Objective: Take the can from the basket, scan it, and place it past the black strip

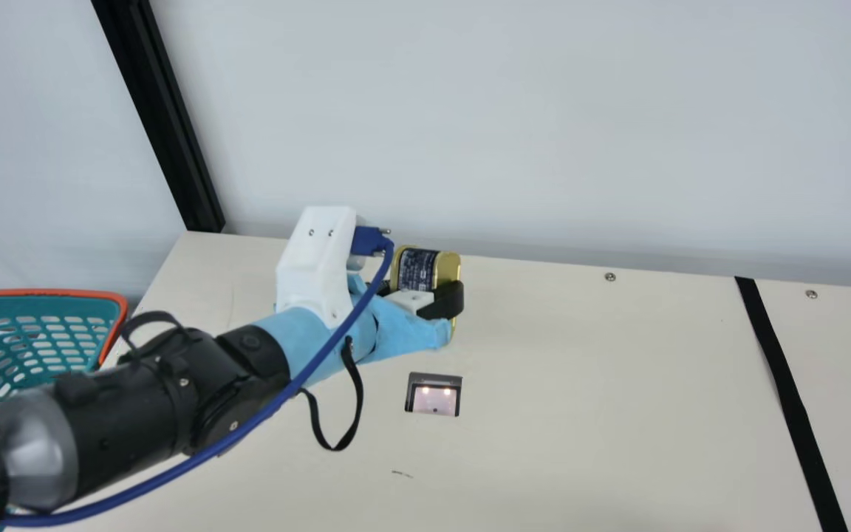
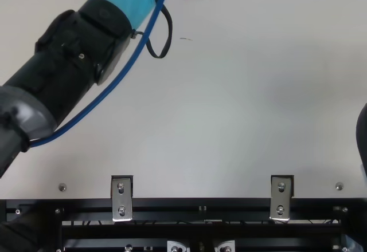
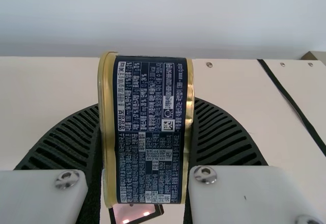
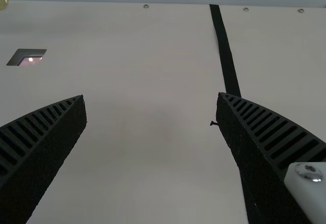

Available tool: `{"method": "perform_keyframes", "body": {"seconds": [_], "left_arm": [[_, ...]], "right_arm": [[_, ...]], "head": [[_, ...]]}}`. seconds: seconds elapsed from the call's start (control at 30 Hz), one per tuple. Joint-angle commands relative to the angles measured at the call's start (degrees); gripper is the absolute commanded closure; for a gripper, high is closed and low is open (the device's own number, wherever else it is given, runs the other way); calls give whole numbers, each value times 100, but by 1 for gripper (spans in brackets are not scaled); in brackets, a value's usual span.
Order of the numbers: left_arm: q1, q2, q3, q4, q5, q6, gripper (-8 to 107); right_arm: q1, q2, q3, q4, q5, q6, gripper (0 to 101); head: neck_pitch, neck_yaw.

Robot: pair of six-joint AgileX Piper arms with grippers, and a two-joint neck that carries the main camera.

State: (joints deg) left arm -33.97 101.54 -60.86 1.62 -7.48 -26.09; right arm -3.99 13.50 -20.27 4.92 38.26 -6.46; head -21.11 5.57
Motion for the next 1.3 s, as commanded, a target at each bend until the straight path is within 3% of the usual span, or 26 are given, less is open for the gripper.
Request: {"method": "perform_keyframes", "body": {"seconds": [0.0,0.17,0.2,0.63,1.13,1.27], "left_arm": [[-76,46,67,-359,-246,360,89],[-324,176,222,-957,-672,986,89],[-278,156,203,-703,-544,726,89],[-319,217,268,-1068,-839,1147,89],[-313,476,672,-1063,-1895,1352,89],[-320,466,666,-1064,-1881,1348,89]], "right_arm": [[0,0,0,0,0,0,0],[0,0,0,0,0,0,0],[0,0,0,0,0,0,0],[0,0,0,0,0,0,0],[0,0,0,0,0,0,0],[0,0,0,0,0,0,0]], "head": [[-159,-45],[-159,-45],[-159,-45],[-159,-45],[-159,-45],[-159,-45]]}}
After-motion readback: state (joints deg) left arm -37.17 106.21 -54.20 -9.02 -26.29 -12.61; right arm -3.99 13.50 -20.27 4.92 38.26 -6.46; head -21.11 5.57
